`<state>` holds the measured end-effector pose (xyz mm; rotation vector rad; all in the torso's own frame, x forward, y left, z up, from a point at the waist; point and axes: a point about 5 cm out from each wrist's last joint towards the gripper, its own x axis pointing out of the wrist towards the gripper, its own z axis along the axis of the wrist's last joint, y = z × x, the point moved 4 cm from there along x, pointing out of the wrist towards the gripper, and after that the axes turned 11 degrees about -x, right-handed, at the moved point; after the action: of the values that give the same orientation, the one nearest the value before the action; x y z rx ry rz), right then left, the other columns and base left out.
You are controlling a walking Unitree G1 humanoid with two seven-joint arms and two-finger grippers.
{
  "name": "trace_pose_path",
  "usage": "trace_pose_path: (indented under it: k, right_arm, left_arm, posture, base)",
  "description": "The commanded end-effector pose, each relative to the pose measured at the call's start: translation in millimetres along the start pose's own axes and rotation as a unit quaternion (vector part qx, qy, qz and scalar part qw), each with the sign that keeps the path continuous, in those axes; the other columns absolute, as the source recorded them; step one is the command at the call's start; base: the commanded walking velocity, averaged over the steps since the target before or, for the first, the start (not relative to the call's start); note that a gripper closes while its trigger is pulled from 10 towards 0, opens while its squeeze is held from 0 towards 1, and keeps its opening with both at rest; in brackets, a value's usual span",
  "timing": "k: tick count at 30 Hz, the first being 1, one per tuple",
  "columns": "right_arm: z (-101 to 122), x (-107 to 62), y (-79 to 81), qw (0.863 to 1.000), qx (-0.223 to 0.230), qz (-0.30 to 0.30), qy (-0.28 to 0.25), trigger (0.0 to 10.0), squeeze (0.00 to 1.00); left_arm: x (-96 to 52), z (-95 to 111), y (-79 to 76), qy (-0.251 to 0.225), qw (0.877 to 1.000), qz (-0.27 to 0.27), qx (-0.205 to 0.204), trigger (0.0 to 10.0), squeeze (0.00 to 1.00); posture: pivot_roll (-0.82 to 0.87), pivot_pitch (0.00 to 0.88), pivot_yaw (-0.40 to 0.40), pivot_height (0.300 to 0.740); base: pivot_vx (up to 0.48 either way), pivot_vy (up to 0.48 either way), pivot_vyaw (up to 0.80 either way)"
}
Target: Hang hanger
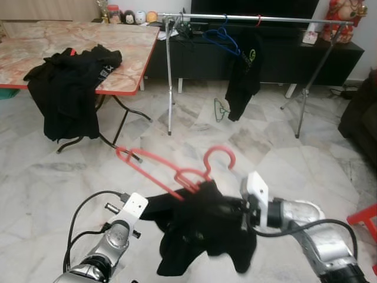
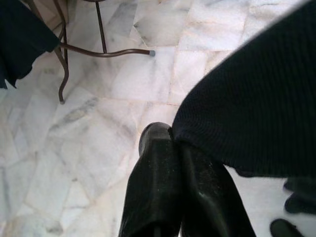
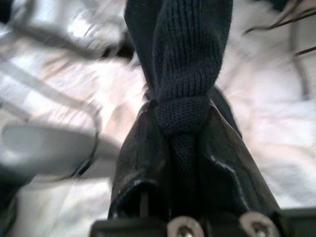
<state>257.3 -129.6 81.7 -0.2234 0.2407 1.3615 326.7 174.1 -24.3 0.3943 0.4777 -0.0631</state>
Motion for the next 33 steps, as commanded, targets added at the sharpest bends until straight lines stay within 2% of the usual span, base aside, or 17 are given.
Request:
trace_pose_path:
  k: [1,6,11,12,13,14,17,21,23,24,25,26,27,28,29,31,33]
  right_arm:
    - [9,-8.7,2.0,1.000,-0.015,0.024,-0.012,0.0,0.00]
    - [3,-26.5,2.9,0.999,-0.014,0.049,0.009,0.0,0.00]
    - [8,-35.3,1.8,0.998,-0.018,0.066,0.005,0.0,0.00]
    - [4,-39.7,3.7,0.996,-0.025,0.082,0.030,0.0,0.00]
    - [4,-39.7,3.7,0.996,-0.025,0.082,0.030,0.0,0.00]
    - [-6,-46.6,5.4,0.991,-0.043,0.097,0.079,0.0,0.00]
    - [-16,-53.7,3.2,0.985,-0.060,0.101,0.125,0.0,0.00]
    - [-25,-65.9,-11.3,0.972,-0.102,0.081,0.194,0.0,0.00]
    - [-25,-66.4,-13.8,0.972,-0.105,0.076,0.196,0.0,0.00]
    - [-24,-67.0,-25.0,0.968,-0.129,0.052,0.211,0.0,0.00]
    - [-24,-67.2,-28.2,0.965,-0.139,0.046,0.217,0.0,0.00]
    - [-25,-67.4,-29.8,0.963,-0.147,0.045,0.223,0.0,0.00]
    - [-29,-68.6,-31.4,0.953,-0.167,0.049,0.248,0.0,0.00]
    - [-29,-68.6,-31.4,0.953,-0.167,0.049,0.248,0.0,0.00]
    - [-33,-69.0,-32.8,0.946,-0.181,0.052,0.263,0.0,0.00]
    - [-35,-67.9,-33.4,0.944,-0.187,0.054,0.268,0.0,0.00]
    - [-40,-67.4,-34.7,0.934,-0.203,0.056,0.287,0.0,0.00]
  left_arm:
    - [-2.3,-12,5.7,0.024,1.000,0.005,-0.002,0.0,0.00]
    - [-2.4,-13,7.3,0.026,1.000,0.003,-0.001,0.0,0.00]
    - [-2.3,-14,8.7,0.028,1.000,0.002,-0.001,0.0,0.00]
    - [-2.3,-14,9.3,0.029,1.000,0.001,-0.001,0.0,0.00]
    - [-2.3,-14,9.3,0.029,1.000,0.001,-0.001,0.0,0.00]
    - [-2.2,-14,10.4,0.031,1.000,0.001,0.000,0.0,0.00]
    - [-2.1,-15,12.7,0.032,0.999,0.002,0.001,0.0,0.00]
    - [-2.0,-15,17.0,0.034,0.999,0.006,0.002,0.0,0.00]
    - [-2.0,-15,17.4,0.034,0.999,0.006,0.002,0.0,0.00]
    - [-2.1,-16,17.7,0.035,0.999,0.006,0.002,0.0,0.00]
    - [-2.1,-16,17.6,0.035,0.999,0.006,0.002,0.0,0.00]
    - [-2.1,-16,17.6,0.036,0.999,0.006,0.002,0.0,0.00]
    - [-2.1,-16,18.0,0.036,0.999,0.005,0.002,0.0,0.00]
    - [-2.1,-16,18.0,0.036,0.999,0.005,0.002,0.0,0.00]
    - [-2.2,-16,18.2,0.037,0.999,0.005,0.003,0.0,0.00]
    - [-2.2,-17,18.2,0.037,0.999,0.005,0.003,0.0,0.00]
    - [-2.1,-16,18.3,0.037,0.999,0.005,0.003,0.0,0.00]
  posture:
    - [-0.13,0.006,-0.053,0.740]
    - [-0.13,0.004,-0.053,0.740]
    - [-0.13,0.004,-0.053,0.740]
    - [-0.13,0.004,-0.053,0.740]
    - [-0.13,0.004,-0.053,0.740]
    - [-0.13,0.004,-0.053,0.740]
    - [-0.13,0.007,-0.052,0.740]
    - [-0.14,0.012,-0.050,0.740]
    - [-0.14,0.012,-0.050,0.740]
    - [-0.14,0.012,-0.050,0.740]
    - [-0.14,0.012,-0.050,0.740]
    - [-0.14,0.012,-0.050,0.740]
    - [-0.13,0.017,-0.048,0.740]
    - [-0.13,0.017,-0.048,0.740]
    - [-0.13,0.017,-0.048,0.740]
    - [-0.13,0.017,-0.048,0.740]
    - [-0.13,0.017,-0.048,0.740]
  base:
    - [0.000,0.000,0.00]
    - [0.000,0.000,0.00]
    - [0.000,0.000,0.00]
    - [0.000,0.000,0.00]
    - [0.000,0.000,0.00]
    - [0.000,0.000,0.00]
    - [0.000,0.000,0.00]
    - [0.000,0.000,0.00]
    - [0.000,0.000,0.00]
    - [0.000,0.000,0.00]
    - [0.000,0.000,0.00]
    - [0.000,0.000,0.00]
    - [0.000,0.000,0.00]
    - [0.000,0.000,0.00]
    - [0.000,0.000,0.00]
    - [0.000,0.000,0.00]
    - [0.000,0.000,0.00]
